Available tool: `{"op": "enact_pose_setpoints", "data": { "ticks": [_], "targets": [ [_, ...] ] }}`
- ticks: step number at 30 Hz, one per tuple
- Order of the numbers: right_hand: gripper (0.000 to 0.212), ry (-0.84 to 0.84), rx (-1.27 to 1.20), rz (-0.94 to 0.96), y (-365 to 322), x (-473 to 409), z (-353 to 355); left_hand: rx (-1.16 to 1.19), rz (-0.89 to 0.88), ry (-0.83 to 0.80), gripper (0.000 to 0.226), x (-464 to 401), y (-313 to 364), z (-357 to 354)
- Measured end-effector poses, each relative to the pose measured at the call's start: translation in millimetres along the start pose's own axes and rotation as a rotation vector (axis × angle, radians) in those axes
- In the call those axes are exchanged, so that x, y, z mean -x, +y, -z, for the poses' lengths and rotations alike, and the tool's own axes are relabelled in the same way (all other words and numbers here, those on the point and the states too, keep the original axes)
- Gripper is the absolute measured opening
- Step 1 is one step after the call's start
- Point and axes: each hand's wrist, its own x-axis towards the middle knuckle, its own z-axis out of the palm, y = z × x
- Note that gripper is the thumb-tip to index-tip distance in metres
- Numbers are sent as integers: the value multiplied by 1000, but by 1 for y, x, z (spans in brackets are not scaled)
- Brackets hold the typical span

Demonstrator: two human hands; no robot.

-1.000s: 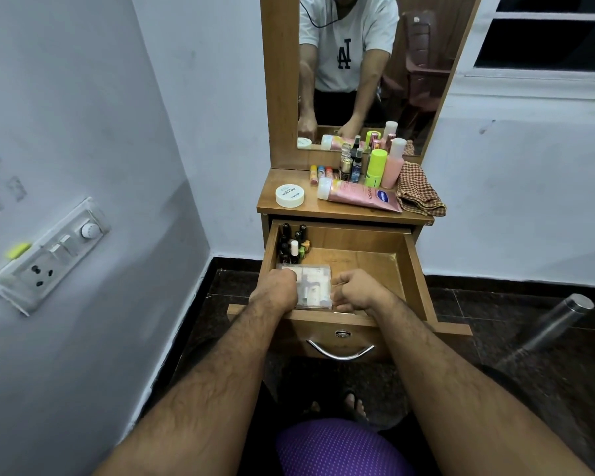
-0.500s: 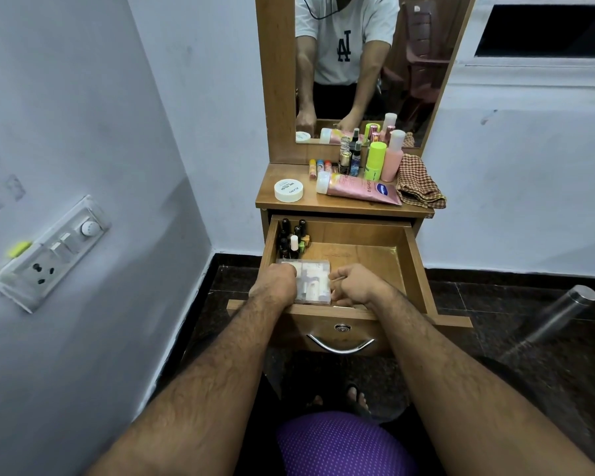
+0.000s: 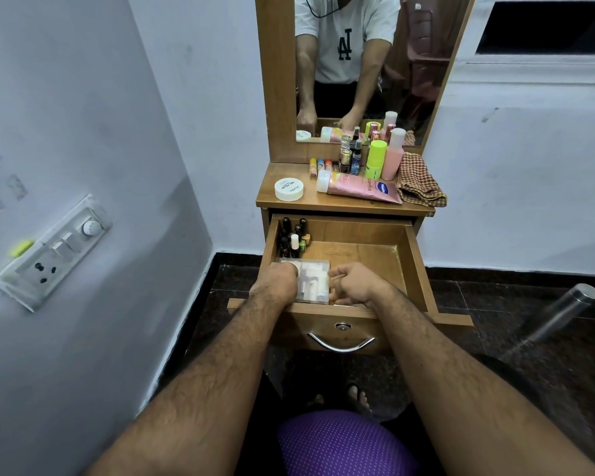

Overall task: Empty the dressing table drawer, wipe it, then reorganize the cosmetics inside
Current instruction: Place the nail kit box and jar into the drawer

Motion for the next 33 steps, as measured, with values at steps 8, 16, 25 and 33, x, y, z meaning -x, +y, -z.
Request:
{"op": "enact_pose_setpoints", "data": {
  "ticks": [8,16,25,33],
  "targets": [
    [29,205,88,94,-5,9,-3,89,-5,112,22,6,0,4],
    [11,412,205,329,-14,9,5,415,44,340,21,1,-4,16],
    [7,432,111,465,-98,-19,7,629,107,586,23,-61,-4,78],
    [40,440,128,462,-151,-58,-9,621,147,540,28,-118,-7,95]
  ]
}}
